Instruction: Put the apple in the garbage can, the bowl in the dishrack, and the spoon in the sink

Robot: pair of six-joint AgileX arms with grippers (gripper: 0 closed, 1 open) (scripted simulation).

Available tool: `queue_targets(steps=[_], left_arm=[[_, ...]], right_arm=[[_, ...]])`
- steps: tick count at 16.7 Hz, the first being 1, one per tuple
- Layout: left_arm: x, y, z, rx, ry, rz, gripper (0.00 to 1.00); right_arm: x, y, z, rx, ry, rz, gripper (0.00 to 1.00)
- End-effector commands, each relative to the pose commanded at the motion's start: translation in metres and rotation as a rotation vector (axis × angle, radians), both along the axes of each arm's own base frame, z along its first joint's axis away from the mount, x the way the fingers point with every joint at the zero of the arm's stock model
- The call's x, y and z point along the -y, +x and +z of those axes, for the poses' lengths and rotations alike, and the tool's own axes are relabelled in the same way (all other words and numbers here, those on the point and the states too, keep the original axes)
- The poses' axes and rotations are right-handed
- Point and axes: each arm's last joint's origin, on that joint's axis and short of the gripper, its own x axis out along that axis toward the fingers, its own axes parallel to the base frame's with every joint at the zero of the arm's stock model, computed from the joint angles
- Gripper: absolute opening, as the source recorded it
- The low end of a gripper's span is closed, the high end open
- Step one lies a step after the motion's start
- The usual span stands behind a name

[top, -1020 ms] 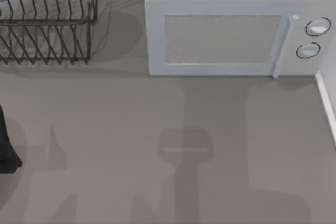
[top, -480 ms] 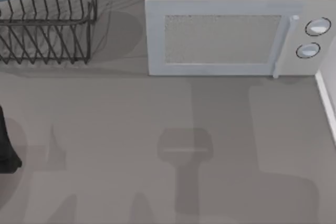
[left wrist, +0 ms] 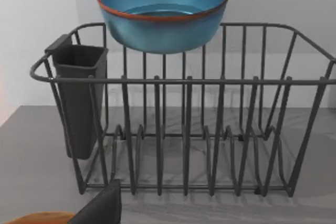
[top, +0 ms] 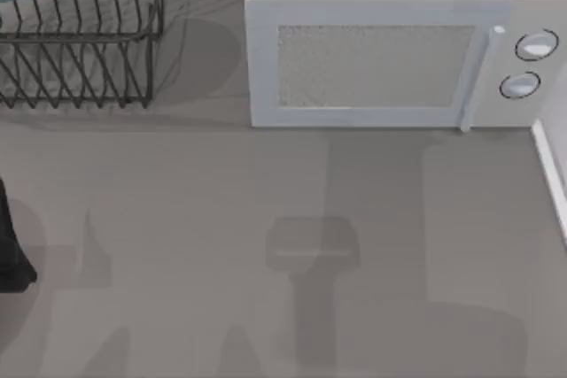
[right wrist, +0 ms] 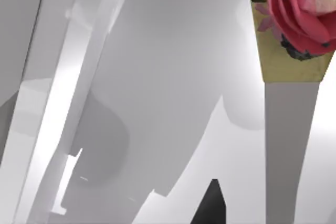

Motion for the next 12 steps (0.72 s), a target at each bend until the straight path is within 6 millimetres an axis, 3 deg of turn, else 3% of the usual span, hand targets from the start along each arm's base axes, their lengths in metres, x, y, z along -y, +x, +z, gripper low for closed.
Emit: queue_targets(steps=[5,11,12], left_arm=[[0.0,0.0,0.0,0.0,0.0,0.0,1.0],[0.0,0.0,0.0,0.0,0.0,0.0,1.0],[0.0,0.0,0.0,0.0,0.0,0.0,1.0]], right_arm=[[-0.001,-0.002,-0.028,-0.02,0.002,0.001,0.0],[-0.001,-0.003,-0.032,-0.009,0.0,0.001,0.0],[-0.001,-0.003,-0.032,-0.009,0.0,0.001,0.08]])
